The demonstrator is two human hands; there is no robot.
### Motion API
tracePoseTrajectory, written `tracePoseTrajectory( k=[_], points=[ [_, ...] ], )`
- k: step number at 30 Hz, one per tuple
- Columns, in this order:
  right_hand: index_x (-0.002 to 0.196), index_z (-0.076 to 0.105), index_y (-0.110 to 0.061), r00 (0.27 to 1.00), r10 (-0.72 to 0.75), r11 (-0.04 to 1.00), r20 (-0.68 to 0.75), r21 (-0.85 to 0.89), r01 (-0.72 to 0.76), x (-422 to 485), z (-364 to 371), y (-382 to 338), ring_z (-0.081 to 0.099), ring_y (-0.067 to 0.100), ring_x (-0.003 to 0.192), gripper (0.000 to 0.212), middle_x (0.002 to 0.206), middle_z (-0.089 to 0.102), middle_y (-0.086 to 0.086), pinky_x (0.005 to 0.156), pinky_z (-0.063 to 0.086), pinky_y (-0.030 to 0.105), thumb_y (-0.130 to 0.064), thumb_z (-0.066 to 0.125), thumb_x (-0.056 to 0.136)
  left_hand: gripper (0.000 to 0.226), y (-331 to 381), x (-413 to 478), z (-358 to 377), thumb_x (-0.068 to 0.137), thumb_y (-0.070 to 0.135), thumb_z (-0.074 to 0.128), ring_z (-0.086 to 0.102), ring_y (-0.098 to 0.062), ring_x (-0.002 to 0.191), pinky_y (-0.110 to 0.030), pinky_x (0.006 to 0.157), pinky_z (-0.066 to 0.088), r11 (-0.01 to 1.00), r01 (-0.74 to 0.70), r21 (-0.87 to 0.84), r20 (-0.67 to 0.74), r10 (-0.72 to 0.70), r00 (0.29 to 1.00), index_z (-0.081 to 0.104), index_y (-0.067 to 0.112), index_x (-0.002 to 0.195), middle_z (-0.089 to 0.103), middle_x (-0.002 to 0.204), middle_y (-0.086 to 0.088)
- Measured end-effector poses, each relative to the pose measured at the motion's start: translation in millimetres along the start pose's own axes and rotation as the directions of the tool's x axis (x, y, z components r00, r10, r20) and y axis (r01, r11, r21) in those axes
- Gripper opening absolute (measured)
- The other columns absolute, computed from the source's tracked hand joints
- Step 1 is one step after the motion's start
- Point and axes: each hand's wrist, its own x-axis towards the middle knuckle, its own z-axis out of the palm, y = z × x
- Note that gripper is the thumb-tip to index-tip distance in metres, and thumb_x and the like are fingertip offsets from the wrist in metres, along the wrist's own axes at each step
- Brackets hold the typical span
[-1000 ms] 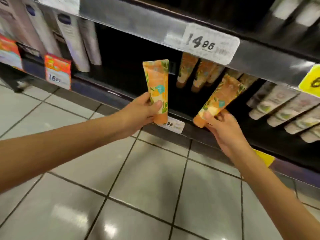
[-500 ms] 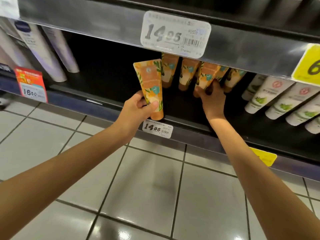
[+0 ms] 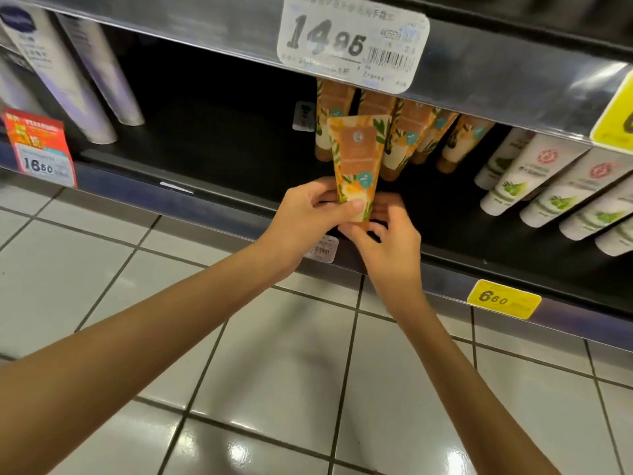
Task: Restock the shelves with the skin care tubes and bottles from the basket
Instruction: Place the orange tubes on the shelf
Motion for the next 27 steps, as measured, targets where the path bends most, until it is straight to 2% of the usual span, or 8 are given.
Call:
tracePoseTrajectory(
  k=[3, 6, 8, 11, 16, 23, 25, 27],
  points=[
    [0.106, 0.054, -0.021, 0.989, 0.051, 0.998, -0.141, -0.018, -0.054, 10.5, -20.9, 7.7, 0.061, 0.001, 0.092, 0.033, 0.097, 0.062, -0.011, 0.079, 0.048, 0.009, -0.013, 0.071, 0.079, 0.036, 3.5, -0.1, -1.5, 0.087, 0.013, 0.06, 0.06, 0.008, 0.093, -0.001, 0.074, 0.046, 0.995, 0.009, 0.103, 0.038, -0.013, 0.999, 0.056, 0.014, 0.123, 0.064, 0.11, 0.007],
    [0.112, 0.054, -0.011, 0.934, 0.121, 0.989, -0.336, -0.044, -0.144, 34.8, -49.0, 19.5, 0.061, 0.012, 0.093, 0.037, 0.101, 0.063, -0.002, 0.079, 0.047, 0.018, -0.018, 0.07, 0.08, 0.031, 3.7, -2.6, -10.3, 0.089, 0.015, 0.057, 0.058, 0.003, 0.101, -0.003, 0.081, 0.045, 0.978, 0.016, 0.21, 0.012, -0.019, 1.0, 0.058, 0.018, 0.12, 0.064, 0.115, 0.006],
    [0.115, 0.054, -0.011, 0.914, 0.143, 0.958, -0.38, -0.179, -0.224, 53.8, -61.8, 26.5, 0.058, 0.012, 0.091, 0.042, 0.106, 0.063, 0.001, 0.073, 0.04, 0.016, -0.028, 0.07, 0.08, 0.029, 1.0, -5.8, -15.1, 0.09, 0.011, 0.056, 0.059, -0.002, 0.105, -0.011, 0.086, 0.047, 0.977, 0.034, 0.211, -0.012, -0.032, 0.999, 0.06, 0.015, 0.118, 0.064, 0.115, 0.003],
    [0.115, 0.054, -0.007, 0.924, 0.097, 0.926, -0.37, -0.307, -0.22, 74.2, -66.5, 32.2, 0.056, 0.009, 0.089, 0.045, 0.11, 0.065, 0.005, 0.067, 0.034, 0.009, -0.028, 0.072, 0.079, 0.03, -3.8, -11.9, -20.7, 0.09, 0.009, 0.054, 0.059, -0.007, 0.109, -0.02, 0.093, 0.047, 0.975, 0.077, 0.209, -0.028, -0.073, 0.997, 0.058, 0.013, 0.12, 0.064, 0.117, 0.0],
    [0.117, 0.053, -0.005, 0.916, 0.04, 0.929, -0.399, -0.324, -0.181, 85.8, -58.9, 33.1, 0.059, 0.016, 0.104, 0.048, 0.116, 0.063, 0.008, 0.071, 0.031, 0.004, -0.022, 0.073, 0.077, 0.028, -12.1, -21.3, -34.1, 0.091, 0.014, 0.054, 0.057, -0.014, 0.113, -0.033, 0.1, 0.045, 0.964, 0.147, 0.222, -0.065, -0.135, 0.989, 0.059, 0.019, 0.118, 0.064, 0.118, 0.001],
    [0.127, 0.048, -0.006, 0.907, 0.091, 0.945, -0.411, -0.252, -0.209, 67.6, -54.8, 21.0, 0.056, 0.02, 0.112, 0.054, 0.125, 0.057, 0.009, 0.079, 0.037, 0.008, -0.022, 0.071, 0.08, 0.028, -12.5, -33.6, -49.4, 0.09, 0.016, 0.056, 0.06, -0.014, 0.107, -0.023, 0.083, 0.053, 0.963, 0.149, 0.226, -0.111, -0.127, 0.986, 0.06, 0.018, 0.117, 0.065, 0.116, -0.002],
    [0.124, 0.05, -0.004, 0.882, 0.049, 0.973, -0.469, -0.179, -0.149, 44.0, -41.3, 10.1, 0.057, 0.019, 0.104, 0.049, 0.121, 0.057, 0.013, 0.082, 0.043, 0.014, -0.019, 0.07, 0.081, 0.029, -10.8, -43.0, -59.6, 0.091, 0.018, 0.055, 0.06, -0.013, 0.106, -0.018, 0.078, 0.053, 0.948, 0.151, 0.28, -0.117, -0.123, 0.986, 0.06, 0.017, 0.119, 0.065, 0.114, -0.003],
    [0.117, 0.056, -0.005, 0.925, 0.015, 0.988, -0.381, -0.138, -0.073, 15.2, -12.8, -10.3, 0.057, 0.01, 0.09, 0.035, 0.109, 0.061, 0.01, 0.073, 0.043, 0.005, -0.015, 0.066, 0.084, 0.028, -4.9, -59.1, -76.7, 0.091, 0.02, 0.055, 0.059, -0.012, 0.108, -0.014, 0.078, 0.05, 0.925, 0.152, 0.348, -0.115, -0.119, 0.986, 0.061, 0.018, 0.118, 0.065, 0.114, -0.001]
  ],
)
